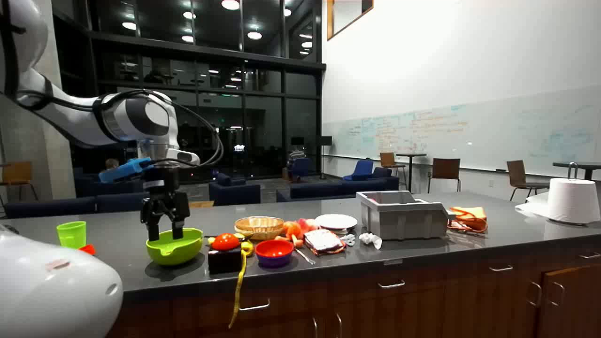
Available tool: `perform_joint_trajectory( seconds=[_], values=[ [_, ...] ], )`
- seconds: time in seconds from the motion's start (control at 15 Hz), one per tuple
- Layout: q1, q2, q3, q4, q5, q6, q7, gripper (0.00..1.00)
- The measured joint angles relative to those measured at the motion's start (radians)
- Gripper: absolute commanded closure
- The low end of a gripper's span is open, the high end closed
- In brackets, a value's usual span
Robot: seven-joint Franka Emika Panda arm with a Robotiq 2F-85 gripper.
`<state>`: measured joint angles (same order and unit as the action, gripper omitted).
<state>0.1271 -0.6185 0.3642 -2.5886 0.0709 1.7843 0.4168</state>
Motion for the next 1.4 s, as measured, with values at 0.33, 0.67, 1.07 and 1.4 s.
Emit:
perform_joint_trajectory(
  seconds=[0.33,0.67,1.07,1.4],
  values=[
    [0.0,0.0,0.0,0.0,0.0,0.0,0.0,0.0],
    [0.001,0.0,-0.001,0.0,-0.001,0.0,0.0,0.0],
    [0.029,0.037,-0.024,-0.026,0.026,0.186,-0.051,0.0],
    [0.047,0.132,-0.052,-0.065,0.033,0.518,-0.139,0.0]
  ],
)
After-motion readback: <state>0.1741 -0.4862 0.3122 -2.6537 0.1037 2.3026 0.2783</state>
